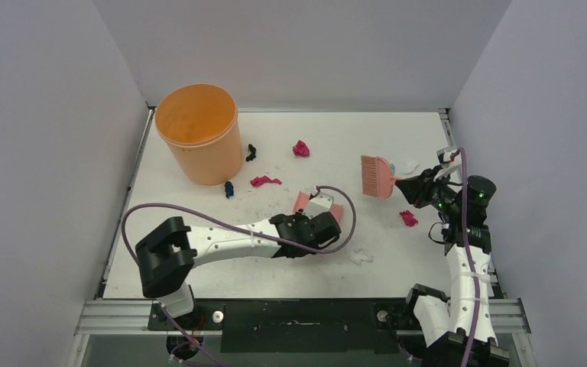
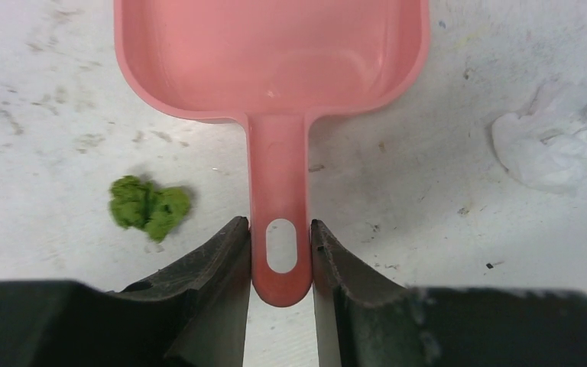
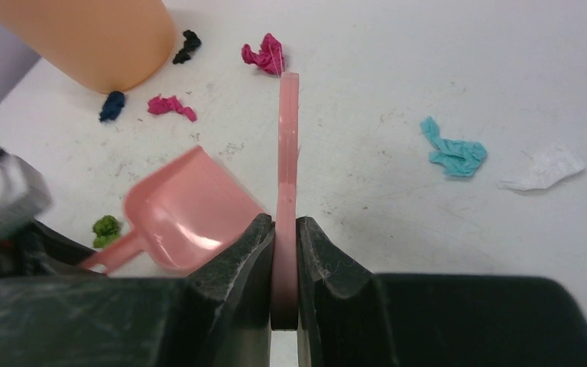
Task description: Sweep away the paper scraps from the table
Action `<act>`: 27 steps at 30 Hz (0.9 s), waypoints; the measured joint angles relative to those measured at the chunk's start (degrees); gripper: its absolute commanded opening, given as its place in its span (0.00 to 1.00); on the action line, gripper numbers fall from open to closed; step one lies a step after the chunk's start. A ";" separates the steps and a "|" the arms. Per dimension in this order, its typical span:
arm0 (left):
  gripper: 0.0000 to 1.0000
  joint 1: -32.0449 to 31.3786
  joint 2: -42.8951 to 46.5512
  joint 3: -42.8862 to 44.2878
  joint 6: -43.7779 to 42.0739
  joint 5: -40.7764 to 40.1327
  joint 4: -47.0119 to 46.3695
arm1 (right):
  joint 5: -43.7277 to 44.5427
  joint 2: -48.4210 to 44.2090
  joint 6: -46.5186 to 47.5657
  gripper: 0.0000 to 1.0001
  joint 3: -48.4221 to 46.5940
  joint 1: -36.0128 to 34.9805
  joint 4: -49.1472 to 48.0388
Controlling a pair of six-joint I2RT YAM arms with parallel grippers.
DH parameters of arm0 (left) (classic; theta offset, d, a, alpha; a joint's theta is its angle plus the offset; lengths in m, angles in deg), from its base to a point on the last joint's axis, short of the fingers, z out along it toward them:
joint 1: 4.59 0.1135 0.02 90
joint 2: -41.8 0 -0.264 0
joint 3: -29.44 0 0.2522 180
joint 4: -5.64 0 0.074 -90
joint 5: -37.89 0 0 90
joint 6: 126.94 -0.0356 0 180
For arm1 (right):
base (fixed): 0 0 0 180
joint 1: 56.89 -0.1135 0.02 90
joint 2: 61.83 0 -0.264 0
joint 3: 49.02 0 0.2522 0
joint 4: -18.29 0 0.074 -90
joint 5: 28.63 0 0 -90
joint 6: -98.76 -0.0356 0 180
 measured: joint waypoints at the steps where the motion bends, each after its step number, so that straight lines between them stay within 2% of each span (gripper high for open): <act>1: 0.00 0.48 1.73 -0.04 -0.42 -0.35 0.85 | 0.20 0.00 1.22 0.05 -0.22 0.00 0.74; 6: 0.00 3.63 12.63 -0.94 -3.02 -3.58 4.48 | 4.09 0.37 6.67 0.05 -5.29 0.02 5.35; 12: 0.00 8.20 30.58 -8.13 -5.62 -8.48 7.19 | 2.84 7.85 4.55 0.05 -16.00 -2.49 7.72; 14: 0.00 8.70 37.13 -10.86 -6.21 -10.01 7.63 | 3.52 11.15 3.93 0.05 -17.77 -9.16 8.68; 19: 0.00 8.79 56.81 -19.19 -8.35 -12.15 5.53 | 3.15 21.16 6.34 0.05 -21.38 -35.78 14.12; 20: 0.00 8.79 60.52 -20.55 -8.79 -12.90 5.38 | 2.60 23.50 6.91 0.05 -22.60 -39.23 15.43; 27: 0.00 7.43 80.74 -27.19 -10.03 -21.99 4.09 | 0.94 43.08 7.89 0.05 -38.03 -51.06 19.85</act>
